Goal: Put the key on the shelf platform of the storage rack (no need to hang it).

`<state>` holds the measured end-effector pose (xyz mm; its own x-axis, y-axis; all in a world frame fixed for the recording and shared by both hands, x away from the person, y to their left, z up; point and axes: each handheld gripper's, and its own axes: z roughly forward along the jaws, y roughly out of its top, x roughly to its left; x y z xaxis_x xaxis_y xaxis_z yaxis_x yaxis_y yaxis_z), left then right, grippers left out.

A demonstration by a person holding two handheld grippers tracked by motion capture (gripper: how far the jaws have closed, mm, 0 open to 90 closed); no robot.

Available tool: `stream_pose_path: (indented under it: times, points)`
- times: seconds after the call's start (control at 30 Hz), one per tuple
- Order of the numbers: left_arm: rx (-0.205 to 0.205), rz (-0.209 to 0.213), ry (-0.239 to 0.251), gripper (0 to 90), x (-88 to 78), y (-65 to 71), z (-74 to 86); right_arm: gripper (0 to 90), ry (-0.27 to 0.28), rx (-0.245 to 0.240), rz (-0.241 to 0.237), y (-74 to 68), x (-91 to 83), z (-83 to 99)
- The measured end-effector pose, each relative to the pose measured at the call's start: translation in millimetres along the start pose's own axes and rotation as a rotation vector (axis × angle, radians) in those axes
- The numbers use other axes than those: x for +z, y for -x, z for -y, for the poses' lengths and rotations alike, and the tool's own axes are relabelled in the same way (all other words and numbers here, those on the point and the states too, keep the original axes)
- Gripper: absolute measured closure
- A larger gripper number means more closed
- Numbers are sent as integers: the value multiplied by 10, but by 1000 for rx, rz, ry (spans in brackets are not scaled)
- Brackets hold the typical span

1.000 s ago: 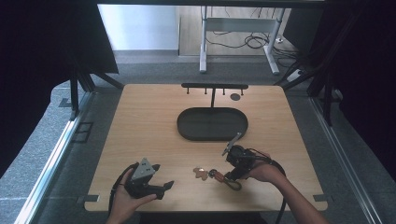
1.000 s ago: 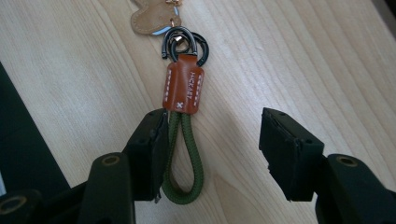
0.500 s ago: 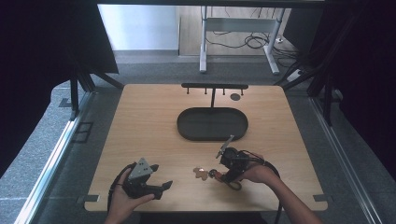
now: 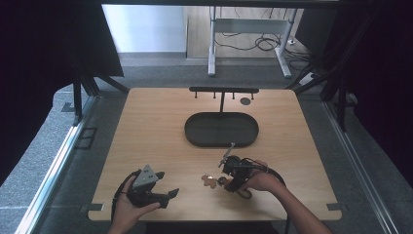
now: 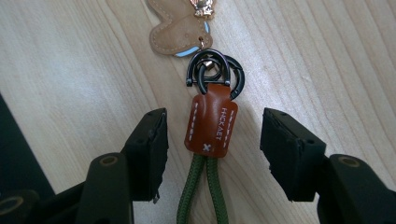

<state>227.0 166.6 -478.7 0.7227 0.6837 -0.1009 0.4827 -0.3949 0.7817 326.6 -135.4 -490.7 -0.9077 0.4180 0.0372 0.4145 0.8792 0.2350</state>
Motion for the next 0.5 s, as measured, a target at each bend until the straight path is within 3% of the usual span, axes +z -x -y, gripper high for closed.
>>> stream_pose_path:
  times: [0.33, 0.5]
  points:
    - [-2, -1, 0, 219, 2, -9, 6, 429, -51, 17, 23, 7, 127, -30]
    - [-5, -2, 0, 219, 2, -19, 11, 452, -43, 24, 26, 8, 138, -41]
